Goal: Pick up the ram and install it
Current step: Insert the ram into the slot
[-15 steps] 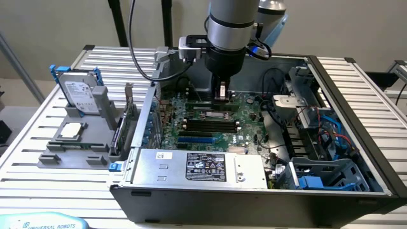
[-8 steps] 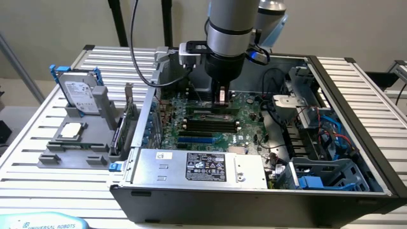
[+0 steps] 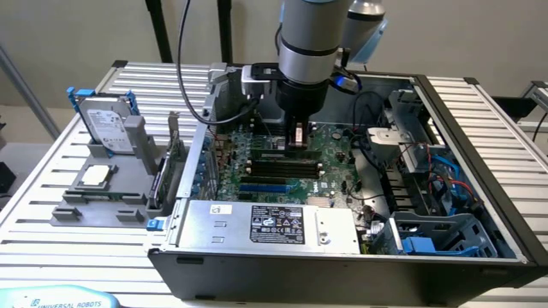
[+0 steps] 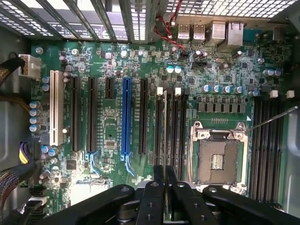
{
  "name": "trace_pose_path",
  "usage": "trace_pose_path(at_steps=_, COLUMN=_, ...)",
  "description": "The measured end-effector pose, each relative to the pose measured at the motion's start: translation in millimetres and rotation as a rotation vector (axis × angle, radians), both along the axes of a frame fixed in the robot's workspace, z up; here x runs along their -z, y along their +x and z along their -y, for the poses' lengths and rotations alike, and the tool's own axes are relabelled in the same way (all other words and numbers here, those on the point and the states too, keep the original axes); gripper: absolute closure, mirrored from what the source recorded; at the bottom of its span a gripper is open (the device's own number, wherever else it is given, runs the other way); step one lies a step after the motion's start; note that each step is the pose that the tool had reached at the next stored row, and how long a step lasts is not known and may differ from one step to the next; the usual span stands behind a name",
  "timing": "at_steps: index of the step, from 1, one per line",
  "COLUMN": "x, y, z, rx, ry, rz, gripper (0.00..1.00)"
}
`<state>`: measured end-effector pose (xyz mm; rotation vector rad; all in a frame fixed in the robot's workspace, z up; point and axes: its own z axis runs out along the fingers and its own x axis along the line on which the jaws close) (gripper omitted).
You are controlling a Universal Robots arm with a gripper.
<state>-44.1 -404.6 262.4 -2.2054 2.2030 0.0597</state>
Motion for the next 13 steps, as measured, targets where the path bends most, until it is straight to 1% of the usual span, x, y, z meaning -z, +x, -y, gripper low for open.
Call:
trace_pose_path(at_steps=9, x=13.4, y=0.5, z=1.7, rx=0.0, ry=-0.0131, rz=0.0009, gripper=0.87)
trace_pose_path(at_steps=13, x=18.3, y=1.2, z=1.9, rx=0.0, ry=-0.0222, rz=0.0009, gripper=0.87)
